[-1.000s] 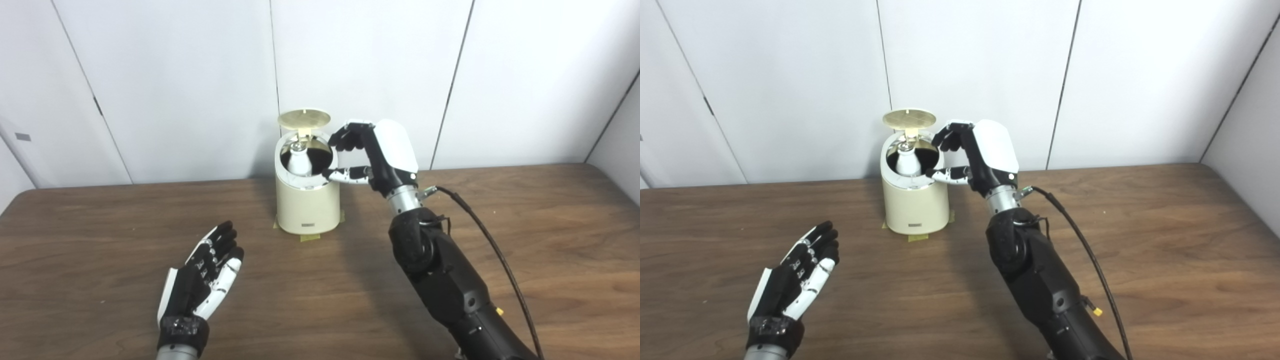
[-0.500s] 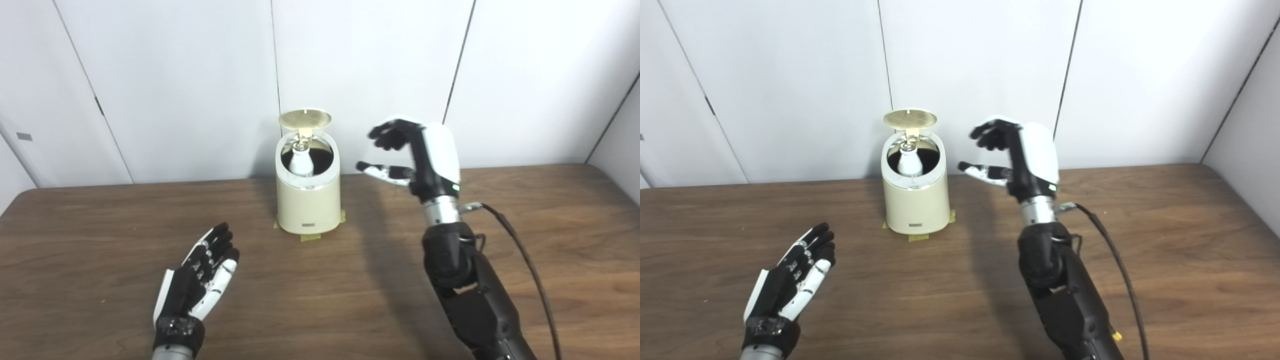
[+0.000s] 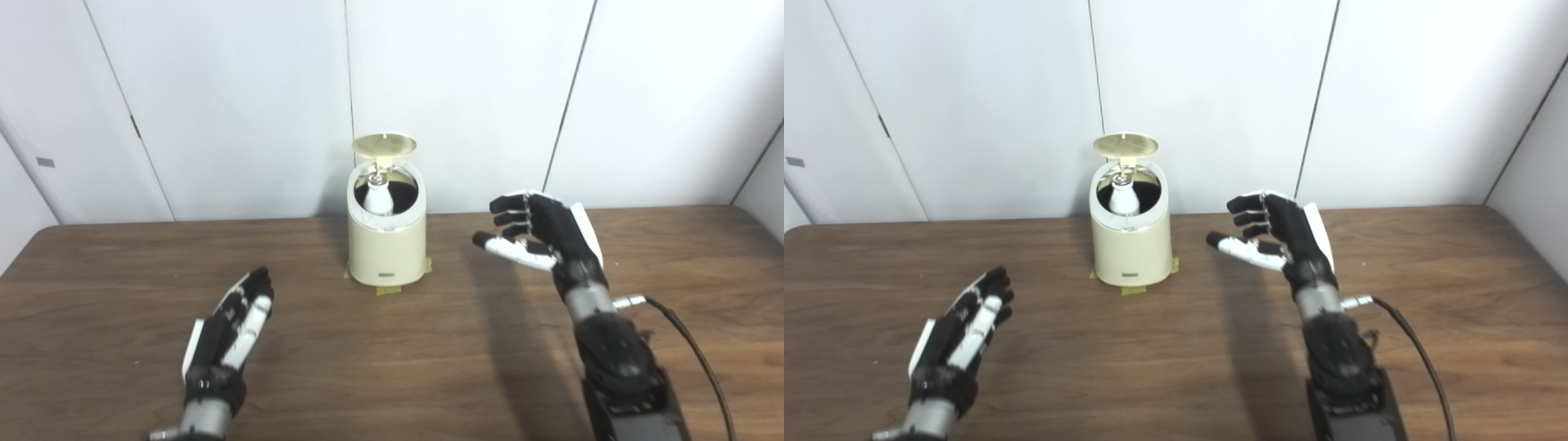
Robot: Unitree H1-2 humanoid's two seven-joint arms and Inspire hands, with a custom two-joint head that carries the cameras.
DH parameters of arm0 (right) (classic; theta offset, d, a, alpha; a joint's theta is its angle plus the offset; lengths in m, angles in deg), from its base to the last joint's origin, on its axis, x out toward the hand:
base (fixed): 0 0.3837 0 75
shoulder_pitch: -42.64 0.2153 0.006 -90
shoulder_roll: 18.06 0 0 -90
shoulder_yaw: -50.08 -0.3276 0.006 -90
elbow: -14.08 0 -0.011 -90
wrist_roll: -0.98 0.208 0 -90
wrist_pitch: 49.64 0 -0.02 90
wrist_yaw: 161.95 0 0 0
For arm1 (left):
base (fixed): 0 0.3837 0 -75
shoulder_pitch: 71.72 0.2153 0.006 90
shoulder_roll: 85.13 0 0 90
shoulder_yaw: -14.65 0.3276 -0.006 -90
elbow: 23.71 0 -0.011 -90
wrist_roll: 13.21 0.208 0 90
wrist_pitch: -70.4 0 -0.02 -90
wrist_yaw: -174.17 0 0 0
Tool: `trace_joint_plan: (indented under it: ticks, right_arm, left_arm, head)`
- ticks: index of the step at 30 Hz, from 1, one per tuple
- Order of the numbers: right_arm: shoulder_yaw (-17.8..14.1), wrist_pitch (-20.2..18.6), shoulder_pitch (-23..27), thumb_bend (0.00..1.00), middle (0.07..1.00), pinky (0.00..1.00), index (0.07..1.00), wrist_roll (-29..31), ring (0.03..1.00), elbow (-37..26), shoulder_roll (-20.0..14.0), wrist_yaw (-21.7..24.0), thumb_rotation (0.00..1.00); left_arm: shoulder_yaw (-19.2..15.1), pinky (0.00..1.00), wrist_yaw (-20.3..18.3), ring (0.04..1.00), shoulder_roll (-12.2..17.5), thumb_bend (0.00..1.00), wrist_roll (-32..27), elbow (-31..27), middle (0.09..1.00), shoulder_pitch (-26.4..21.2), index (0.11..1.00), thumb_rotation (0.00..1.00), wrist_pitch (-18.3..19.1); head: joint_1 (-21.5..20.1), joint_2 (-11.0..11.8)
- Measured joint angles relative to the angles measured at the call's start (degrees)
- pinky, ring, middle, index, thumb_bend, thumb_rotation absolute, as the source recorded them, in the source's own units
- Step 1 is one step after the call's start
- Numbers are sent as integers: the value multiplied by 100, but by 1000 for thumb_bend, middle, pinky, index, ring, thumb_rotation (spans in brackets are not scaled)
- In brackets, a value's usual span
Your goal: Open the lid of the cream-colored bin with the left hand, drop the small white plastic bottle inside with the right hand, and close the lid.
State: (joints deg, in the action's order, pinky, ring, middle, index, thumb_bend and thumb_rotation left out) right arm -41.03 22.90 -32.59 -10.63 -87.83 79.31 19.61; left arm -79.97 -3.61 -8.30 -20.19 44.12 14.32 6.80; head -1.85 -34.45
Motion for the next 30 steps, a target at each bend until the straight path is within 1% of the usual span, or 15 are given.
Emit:
trace_joint_plan:
  ticks: [2,3,4,5,7,9,11,13,14,18,22,25,27,30]
  right_arm:
    - [86,8,-343,606,867,722,864,7,837,-135,-144,132,959]
    - [158,22,-518,603,880,725,876,-28,849,-180,-218,185,979]
    - [218,26,-680,601,887,728,882,-69,855,-196,-284,220,990]
    - [256,28,-846,578,906,750,890,-82,875,-196,-328,244,996]
    - [226,33,-1066,571,912,755,892,-27,884,-206,-311,246,1000]
    - [208,81,-1222,583,921,767,895,27,892,-209,-264,222,1000]
    - [209,243,-1332,595,923,774,898,76,896,-210,-216,209,1000]
    - [206,390,-1429,606,920,774,895,87,897,-210,-170,173,1000]
    - [210,488,-1474,603,911,760,889,81,887,-199,-150,143,1000]
    - [265,933,-1627,595,889,735,877,-166,862,-99,-100,-113,1000]
    - [310,1359,-1808,588,878,753,870,-344,854,-11,97,-381,1000]
    - [351,1621,-1901,576,867,754,866,-431,846,125,207,-500,1000]
    - [349,1791,-1932,566,865,762,866,-459,849,221,234,-581,1000]
    - [338,1931,-1936,568,864,769,865,-465,851,284,239,-616,1000]
  left_arm:
    - [4,919,-8,916,70,442,-62,24,919,-192,897,586,45]
    - [3,913,-7,913,93,442,-112,46,916,-260,895,593,52]
    - [16,910,-7,911,116,443,-140,84,914,-330,894,598,55]
    - [57,882,-12,901,144,444,-152,136,907,-398,892,627,55]
    - [202,866,-46,891,251,443,-114,192,901,-500,885,646,56]
    - [338,882,-96,903,370,429,-98,294,907,-662,889,680,56]
    - [409,887,-95,907,448,420,-74,420,909,-867,896,707,56]
    - [472,884,-93,907,507,427,-13,563,910,-1087,899,712,57]
    - [502,885,-95,911,537,431,2,619,915,-1191,909,722,57]
    - [585,894,-97,924,609,441,-114,927,927,-1570,926,723,57]
    - [714,909,-130,931,629,470,-167,1248,933,-1802,924,725,57]
    - [763,917,-237,928,629,495,-167,1384,923,-1925,909,708,57]
    - [767,917,-271,926,630,502,-142,1459,924,-2020,911,745,57]
    - [769,921,-289,931,657,502,-27,1602,930,-2201,917,761,57]
  head:
    - [35,0]
    - [44,0]
    - [44,0]
    - [53,9]
    - [53,26]
    - [70,35]
    - [88,61]
    - [88,70]
    - [88,96]
    - [123,123]
    - [167,149]
    - [194,176]
    - [211,193]
    - [220,211]
